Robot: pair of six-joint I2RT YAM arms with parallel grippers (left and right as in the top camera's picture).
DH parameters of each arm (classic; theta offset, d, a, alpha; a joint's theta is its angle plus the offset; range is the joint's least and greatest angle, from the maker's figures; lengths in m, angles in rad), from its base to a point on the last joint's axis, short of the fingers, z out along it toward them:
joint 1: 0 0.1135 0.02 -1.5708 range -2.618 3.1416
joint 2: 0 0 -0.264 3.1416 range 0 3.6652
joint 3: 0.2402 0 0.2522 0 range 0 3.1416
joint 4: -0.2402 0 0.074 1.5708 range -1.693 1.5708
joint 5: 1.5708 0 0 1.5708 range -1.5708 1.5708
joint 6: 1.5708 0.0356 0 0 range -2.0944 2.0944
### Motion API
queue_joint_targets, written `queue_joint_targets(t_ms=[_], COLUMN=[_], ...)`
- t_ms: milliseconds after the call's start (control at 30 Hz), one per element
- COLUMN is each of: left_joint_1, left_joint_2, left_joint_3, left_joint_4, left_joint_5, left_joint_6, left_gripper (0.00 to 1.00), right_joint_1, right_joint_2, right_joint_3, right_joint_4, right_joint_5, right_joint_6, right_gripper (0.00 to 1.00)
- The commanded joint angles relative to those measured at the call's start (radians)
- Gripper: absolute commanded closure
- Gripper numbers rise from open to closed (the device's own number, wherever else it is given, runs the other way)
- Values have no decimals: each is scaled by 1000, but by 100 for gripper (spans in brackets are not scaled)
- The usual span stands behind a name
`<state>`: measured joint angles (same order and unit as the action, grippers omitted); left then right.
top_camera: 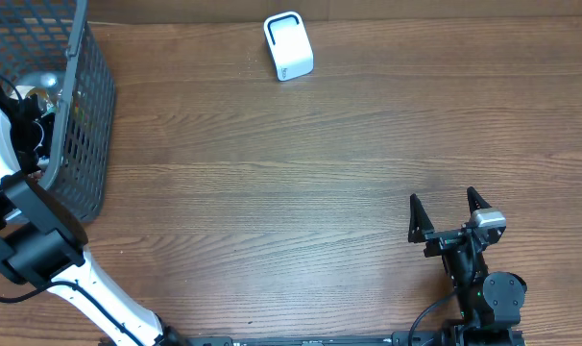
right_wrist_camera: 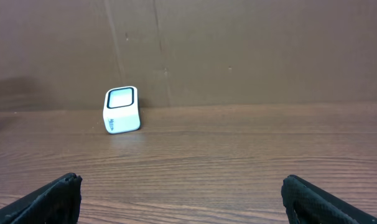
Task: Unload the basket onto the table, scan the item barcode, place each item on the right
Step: 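Lower the left gripper into the basket and grasp the green-lidded jar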
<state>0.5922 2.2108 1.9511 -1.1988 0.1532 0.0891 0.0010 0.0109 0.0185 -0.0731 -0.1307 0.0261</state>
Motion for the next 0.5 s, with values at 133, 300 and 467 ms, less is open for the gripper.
queue_joint_targets(t_ms=[133,300,467], left_joint_1=[-4,-4,-4], left_joint_2=[8,8,8], left_joint_3=[-12,-19,-20], left_joint_4=[8,17,21], left_joint_5=[-6,-7,-11], left_joint_6=[23,23,23], left_gripper=[13,19,24], right_joint_1=[5,5,5], right_joint_2=[-6,-6,-6], right_joint_3=[-11,-11,-11], right_joint_4=[3,3,3], right_joint_5=[-2,-2,-2], right_joint_6=[-1,-1,-1], right_gripper=[0,0,0])
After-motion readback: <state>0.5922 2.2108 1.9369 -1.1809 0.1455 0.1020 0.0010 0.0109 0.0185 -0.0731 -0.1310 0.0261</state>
